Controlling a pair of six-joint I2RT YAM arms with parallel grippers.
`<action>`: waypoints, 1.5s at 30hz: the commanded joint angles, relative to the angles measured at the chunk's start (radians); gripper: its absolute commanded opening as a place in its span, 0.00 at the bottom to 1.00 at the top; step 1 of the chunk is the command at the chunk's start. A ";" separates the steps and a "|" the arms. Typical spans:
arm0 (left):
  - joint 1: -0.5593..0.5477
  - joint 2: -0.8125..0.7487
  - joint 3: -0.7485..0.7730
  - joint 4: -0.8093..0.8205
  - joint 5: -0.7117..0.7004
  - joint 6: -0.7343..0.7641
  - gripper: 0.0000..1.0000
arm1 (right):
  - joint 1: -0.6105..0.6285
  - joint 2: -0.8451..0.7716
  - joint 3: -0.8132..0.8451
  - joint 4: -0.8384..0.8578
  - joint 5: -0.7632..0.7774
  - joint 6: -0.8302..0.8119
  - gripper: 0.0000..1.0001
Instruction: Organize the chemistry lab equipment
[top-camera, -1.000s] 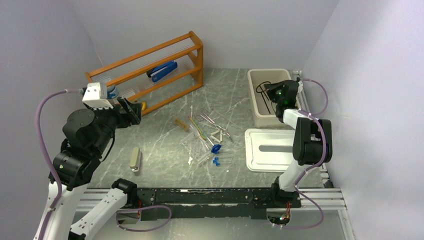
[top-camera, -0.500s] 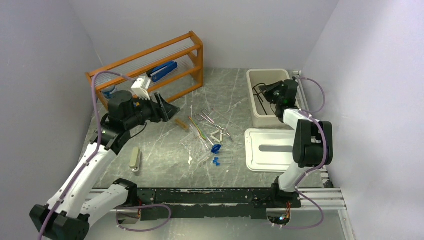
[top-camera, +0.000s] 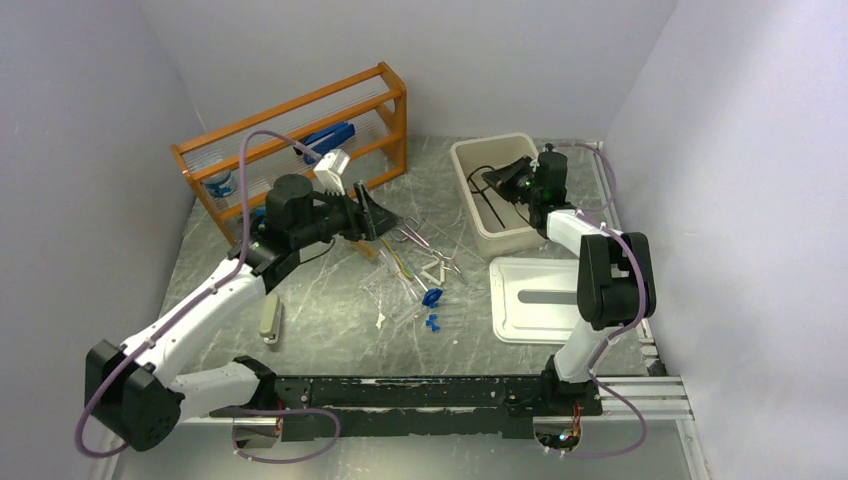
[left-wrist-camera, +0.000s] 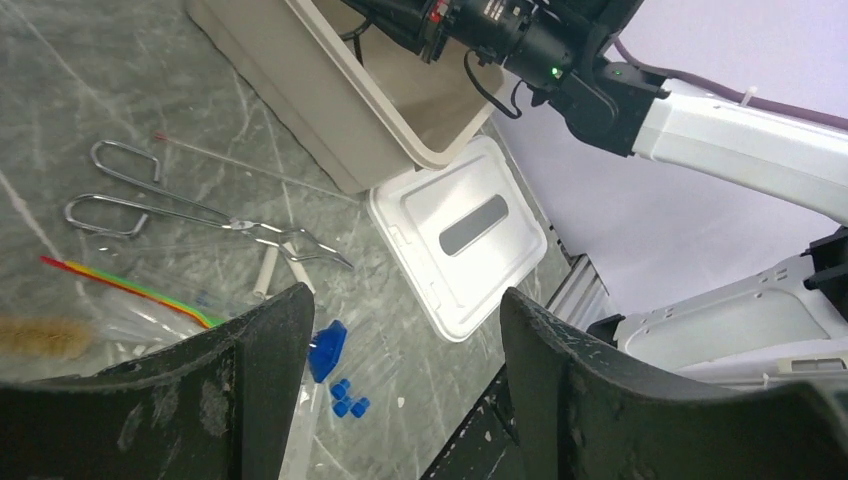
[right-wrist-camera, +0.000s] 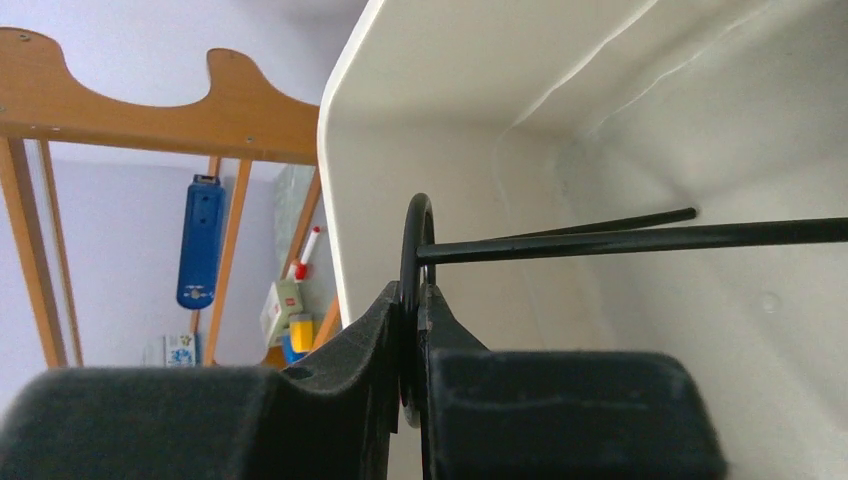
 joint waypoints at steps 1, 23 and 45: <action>-0.050 0.068 0.035 0.144 -0.049 -0.059 0.72 | -0.005 -0.067 0.050 -0.044 0.088 -0.094 0.00; -0.106 0.562 0.427 0.410 -0.020 -0.260 0.79 | -0.011 -0.408 0.028 -0.012 -0.414 -0.028 0.00; -0.135 0.709 0.533 0.571 0.080 -0.347 0.05 | -0.001 -0.455 0.094 -0.388 -0.223 -0.168 0.32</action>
